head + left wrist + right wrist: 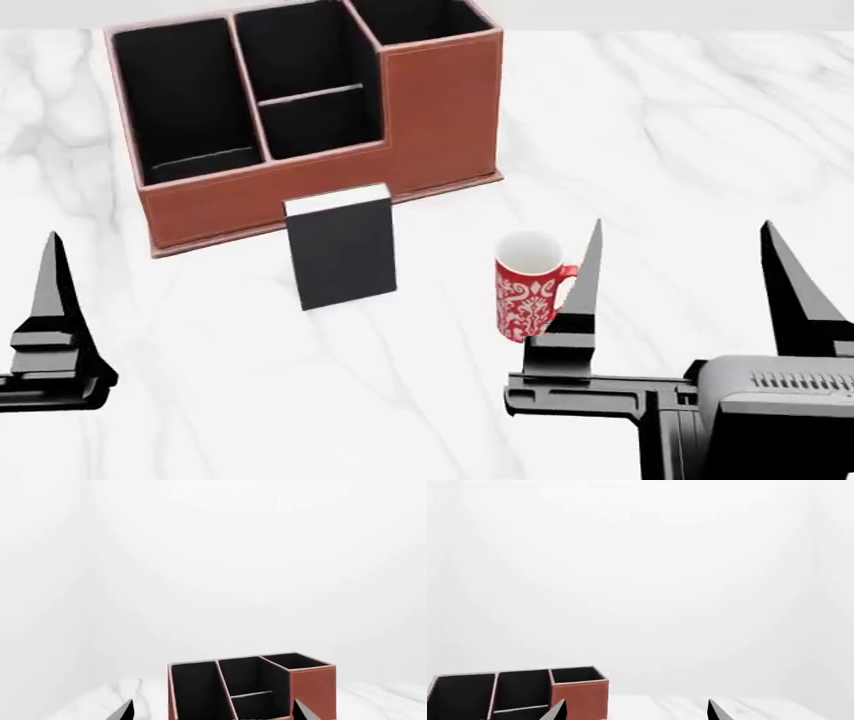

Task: Pick up the book and place it in the front compartment of the caddy.

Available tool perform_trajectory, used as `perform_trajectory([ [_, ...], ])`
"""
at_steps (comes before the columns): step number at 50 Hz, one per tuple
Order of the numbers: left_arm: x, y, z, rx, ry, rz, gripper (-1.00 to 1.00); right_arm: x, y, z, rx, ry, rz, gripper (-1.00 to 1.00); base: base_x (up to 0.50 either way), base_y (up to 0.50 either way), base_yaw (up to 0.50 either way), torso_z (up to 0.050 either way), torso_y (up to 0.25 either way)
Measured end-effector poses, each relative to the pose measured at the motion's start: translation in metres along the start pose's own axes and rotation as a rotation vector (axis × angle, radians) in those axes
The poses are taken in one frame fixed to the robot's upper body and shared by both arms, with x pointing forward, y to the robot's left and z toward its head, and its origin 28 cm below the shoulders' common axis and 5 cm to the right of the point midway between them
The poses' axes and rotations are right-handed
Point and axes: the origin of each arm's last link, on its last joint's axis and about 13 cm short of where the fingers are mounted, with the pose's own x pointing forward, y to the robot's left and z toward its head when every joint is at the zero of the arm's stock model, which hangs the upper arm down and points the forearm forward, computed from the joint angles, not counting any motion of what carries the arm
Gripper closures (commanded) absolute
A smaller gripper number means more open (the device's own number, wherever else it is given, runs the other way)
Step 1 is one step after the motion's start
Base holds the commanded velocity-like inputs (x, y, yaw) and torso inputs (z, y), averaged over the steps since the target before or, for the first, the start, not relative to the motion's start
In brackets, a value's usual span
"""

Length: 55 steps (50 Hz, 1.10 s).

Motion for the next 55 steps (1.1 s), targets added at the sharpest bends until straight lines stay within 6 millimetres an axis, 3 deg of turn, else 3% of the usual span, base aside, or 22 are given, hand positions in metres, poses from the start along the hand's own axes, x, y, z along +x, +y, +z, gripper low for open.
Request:
perform_trajectory([
  [27,0.0001,0.0034,0.006,0.009,-0.021,0.006,-1.0,-0.0002,0.0074,0.0021,-0.015,-0.014,0.076,-1.0,0.0,0.5,0.0,0.0,0.0],
  [46,-0.0004,0.0028,0.006,0.019,-0.022,0.001,-1.0,0.0,0.0075,0.0014,-0.041,-0.004,0.077,-1.0,0.0,0.02,0.0,0.0,0.0],
  [55,-0.0008,0.0021,0.0057,0.022,-0.022,-0.001,-1.0,-0.0023,0.0075,0.002,-0.04,-0.017,0.094,-1.0,0.41,0.0,0.0,0.0,0.0],
])
